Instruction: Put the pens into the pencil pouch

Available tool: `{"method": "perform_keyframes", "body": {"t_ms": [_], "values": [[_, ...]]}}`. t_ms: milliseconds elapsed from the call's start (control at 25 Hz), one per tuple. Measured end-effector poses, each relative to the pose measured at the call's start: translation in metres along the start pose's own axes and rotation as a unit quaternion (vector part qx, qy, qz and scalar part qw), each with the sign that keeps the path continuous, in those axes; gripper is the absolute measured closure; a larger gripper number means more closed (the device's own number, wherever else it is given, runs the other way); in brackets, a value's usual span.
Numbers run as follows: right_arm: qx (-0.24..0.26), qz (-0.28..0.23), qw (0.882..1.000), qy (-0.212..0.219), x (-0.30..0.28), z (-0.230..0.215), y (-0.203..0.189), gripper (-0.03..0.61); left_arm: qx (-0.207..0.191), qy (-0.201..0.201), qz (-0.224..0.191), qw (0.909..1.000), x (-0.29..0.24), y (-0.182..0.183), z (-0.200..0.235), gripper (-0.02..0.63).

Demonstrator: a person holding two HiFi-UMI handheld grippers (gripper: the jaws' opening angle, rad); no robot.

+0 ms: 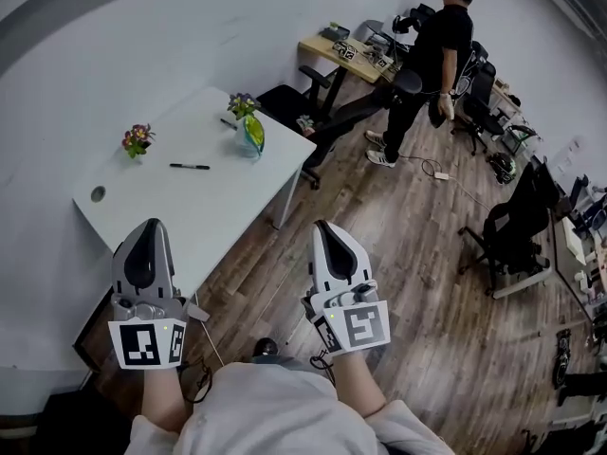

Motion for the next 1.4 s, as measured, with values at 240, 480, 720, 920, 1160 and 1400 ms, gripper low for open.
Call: {"method": "perform_keyframes", "body": {"t_ms": [240,480,720,920,1160,1400], "values": [[-0.018,0.002,1.000,0.009,-0.025,-0.043,-0.015,0.546,-0.008,0.006,-0.002,0.9999,-0.045,-0.009,-0.021,0.588],[-0.034,0.011,0.999,0.012,-0.045,-0.063,-0.032,0.546,-0.013,0.006,0.015,0.9998,-0.072,-0.024,-0.028,0.588],[-0.033,0.015,0.999,0.008,-0.075,-0.079,-0.045,0.546,-0.013,-0.001,0.018,0.9998,-0.108,-0.041,-0.022,0.588],[-0.029,0.013,0.999,0.005,-0.120,-0.089,-0.057,0.546,-0.003,-0.007,0.018,0.9998,-0.148,-0.064,-0.003,0.588],[-0.023,0.010,1.000,0.008,-0.186,-0.102,-0.065,0.546,0.001,-0.014,0.014,0.9998,-0.212,-0.083,0.023,0.588],[-0.017,0.010,1.000,0.010,-0.246,-0.110,-0.072,0.546,-0.003,-0.022,0.016,0.9996,-0.262,-0.101,0.049,0.588]]}}
Point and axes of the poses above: the fingertips, and each gripper's own axes: x backward along the fingers, z to its left, y out of its top, the point moved 6 cm from there along x, backward along the fingers, and after that the axes turned 8 degrees about -y, right-handed, at the moved point
